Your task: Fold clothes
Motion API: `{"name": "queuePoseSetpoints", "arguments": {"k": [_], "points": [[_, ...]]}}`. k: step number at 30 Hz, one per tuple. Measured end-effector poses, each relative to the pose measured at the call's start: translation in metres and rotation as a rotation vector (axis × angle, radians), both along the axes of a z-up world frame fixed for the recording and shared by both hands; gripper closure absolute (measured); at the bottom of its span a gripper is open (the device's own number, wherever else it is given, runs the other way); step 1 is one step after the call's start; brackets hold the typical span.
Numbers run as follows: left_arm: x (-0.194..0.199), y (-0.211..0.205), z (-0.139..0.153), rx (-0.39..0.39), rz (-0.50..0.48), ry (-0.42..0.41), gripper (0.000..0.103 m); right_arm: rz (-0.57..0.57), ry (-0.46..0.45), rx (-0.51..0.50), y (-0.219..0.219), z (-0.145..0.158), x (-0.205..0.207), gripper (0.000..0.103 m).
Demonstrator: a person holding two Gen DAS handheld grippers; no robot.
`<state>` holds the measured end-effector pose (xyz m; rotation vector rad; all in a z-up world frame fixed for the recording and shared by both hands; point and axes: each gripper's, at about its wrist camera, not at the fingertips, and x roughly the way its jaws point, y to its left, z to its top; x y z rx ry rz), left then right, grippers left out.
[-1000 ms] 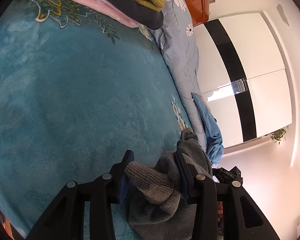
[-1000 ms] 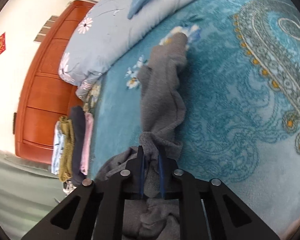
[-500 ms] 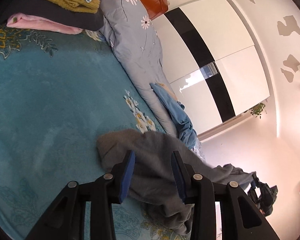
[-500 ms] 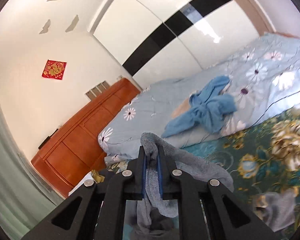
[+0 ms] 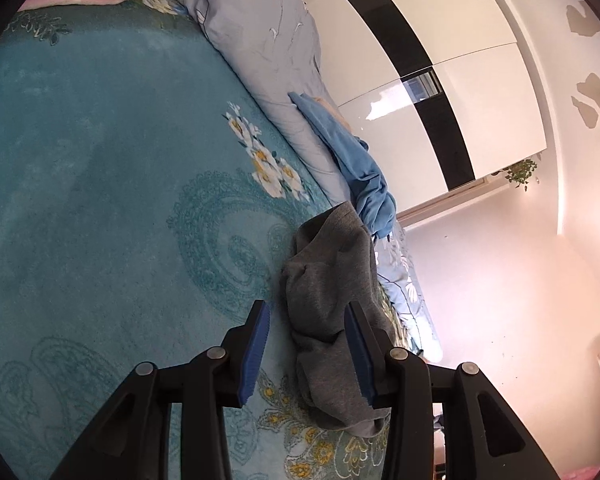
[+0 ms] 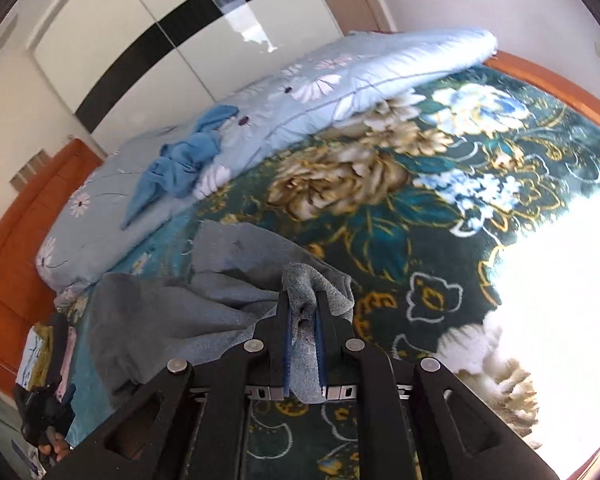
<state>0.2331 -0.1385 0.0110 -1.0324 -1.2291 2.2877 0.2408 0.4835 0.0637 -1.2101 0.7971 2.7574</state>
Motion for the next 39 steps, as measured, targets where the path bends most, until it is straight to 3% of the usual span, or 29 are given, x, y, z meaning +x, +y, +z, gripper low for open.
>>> {"name": "queuePoseSetpoints", "arguments": {"k": [3, 6, 9, 12, 17, 20, 25, 27, 28, 29, 32, 33, 34, 37, 39], "points": [[-0.005, 0.006, 0.001, -0.027, -0.012, -0.016, 0.06, -0.048, 0.029, -0.013, 0.005, 0.008, -0.002, 0.075], [-0.01, 0.012, 0.003, -0.053, -0.025, -0.033, 0.058, -0.07, 0.074, 0.084, -0.003, 0.029, -0.005, 0.072], [-0.026, 0.025, 0.01, -0.095, -0.048, -0.04, 0.05, -0.057, 0.129, 0.186, -0.02, 0.046, -0.012, 0.062], [-0.061, 0.052, 0.026, -0.172, -0.091, -0.041, 0.043, 0.134, 0.134, 0.173, -0.051, 0.043, -0.04, 0.061], [-0.128, 0.103, 0.036, -0.26, -0.144, -0.083, 0.036, 0.464, 0.028, 0.113, -0.133, 0.009, -0.101, 0.061], [-0.148, 0.116, 0.025, -0.273, -0.154, -0.124, 0.032, 0.519, -0.057, 0.118, -0.161, -0.014, -0.133, 0.06], [-0.174, 0.13, 0.001, -0.277, -0.171, -0.192, 0.032, 0.609, -0.199, 0.126, -0.208, -0.053, -0.185, 0.058], [-0.185, 0.135, -0.008, -0.279, -0.178, -0.219, 0.034, 0.598, -0.246, 0.075, -0.205, -0.067, -0.193, 0.058], [-0.19, 0.138, -0.013, -0.28, -0.181, -0.233, 0.041, 0.593, -0.262, 0.053, -0.202, -0.073, -0.194, 0.059], [-0.193, 0.139, -0.012, -0.277, -0.184, -0.228, 0.055, 0.602, -0.262, 0.045, -0.202, -0.075, -0.194, 0.06], [-0.195, 0.132, 0.015, -0.255, -0.19, -0.133, 0.083, 0.642, -0.244, 0.037, -0.205, -0.077, -0.189, 0.082], [-0.195, 0.13, 0.024, -0.247, -0.192, -0.101, 0.085, 0.654, -0.235, 0.021, -0.206, -0.076, -0.19, 0.095], [-0.196, 0.128, 0.033, -0.239, -0.194, -0.069, 0.088, 0.665, -0.225, 0.0, -0.207, -0.075, -0.191, 0.098], [-0.198, 0.121, 0.059, -0.216, -0.2, 0.026, 0.094, 0.649, -0.17, -0.026, -0.206, -0.058, -0.201, 0.101], [-0.199, 0.116, 0.077, -0.201, -0.204, 0.089, 0.095, 0.596, -0.06, -0.051, -0.194, -0.026, -0.207, 0.101]]}}
